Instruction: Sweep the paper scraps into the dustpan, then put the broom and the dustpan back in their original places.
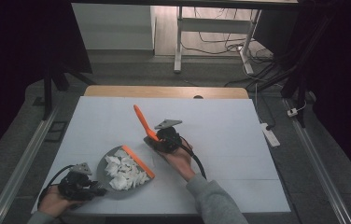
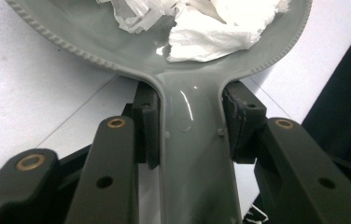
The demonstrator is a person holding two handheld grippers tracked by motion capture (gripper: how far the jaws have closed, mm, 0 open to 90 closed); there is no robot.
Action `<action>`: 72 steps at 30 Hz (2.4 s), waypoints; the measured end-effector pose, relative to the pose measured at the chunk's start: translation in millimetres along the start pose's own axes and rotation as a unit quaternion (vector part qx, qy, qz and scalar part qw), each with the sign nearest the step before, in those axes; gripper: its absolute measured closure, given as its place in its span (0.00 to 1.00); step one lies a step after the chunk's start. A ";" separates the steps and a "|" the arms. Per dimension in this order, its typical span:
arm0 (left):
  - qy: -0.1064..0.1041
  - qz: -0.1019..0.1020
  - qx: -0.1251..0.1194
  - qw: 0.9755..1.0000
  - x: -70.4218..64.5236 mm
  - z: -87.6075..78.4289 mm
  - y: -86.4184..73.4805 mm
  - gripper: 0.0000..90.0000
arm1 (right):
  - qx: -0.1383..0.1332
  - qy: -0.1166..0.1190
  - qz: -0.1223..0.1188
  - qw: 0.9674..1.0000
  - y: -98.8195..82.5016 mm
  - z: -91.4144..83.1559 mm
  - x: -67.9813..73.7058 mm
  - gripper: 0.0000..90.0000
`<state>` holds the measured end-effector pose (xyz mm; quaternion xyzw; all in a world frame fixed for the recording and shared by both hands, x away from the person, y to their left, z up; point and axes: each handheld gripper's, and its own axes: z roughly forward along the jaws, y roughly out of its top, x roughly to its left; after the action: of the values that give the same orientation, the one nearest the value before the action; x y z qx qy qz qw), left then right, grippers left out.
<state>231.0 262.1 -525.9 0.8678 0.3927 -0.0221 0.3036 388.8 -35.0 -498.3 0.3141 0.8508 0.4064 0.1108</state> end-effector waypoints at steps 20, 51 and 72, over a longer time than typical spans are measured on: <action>0.001 -0.003 -0.023 1.000 1.5 1.8 -1.8 0.69 | -0.044 0.092 0.025 0.994 13.0 -8.7 46.9 0.78; 0.057 -0.039 -0.091 0.993 -4.2 -7.5 4.0 0.69 | -0.110 0.061 0.061 0.990 -25.2 -107.7 -29.6 0.78; 0.090 -0.074 -0.110 0.987 -9.7 -6.2 11.2 0.69 | -0.084 0.044 0.070 0.993 -60.1 -134.4 -54.9 0.78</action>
<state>230.9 253.4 -512.5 0.7959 0.4819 0.0774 0.3582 345.2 -181.2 -461.0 0.3443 0.7935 0.4969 0.0704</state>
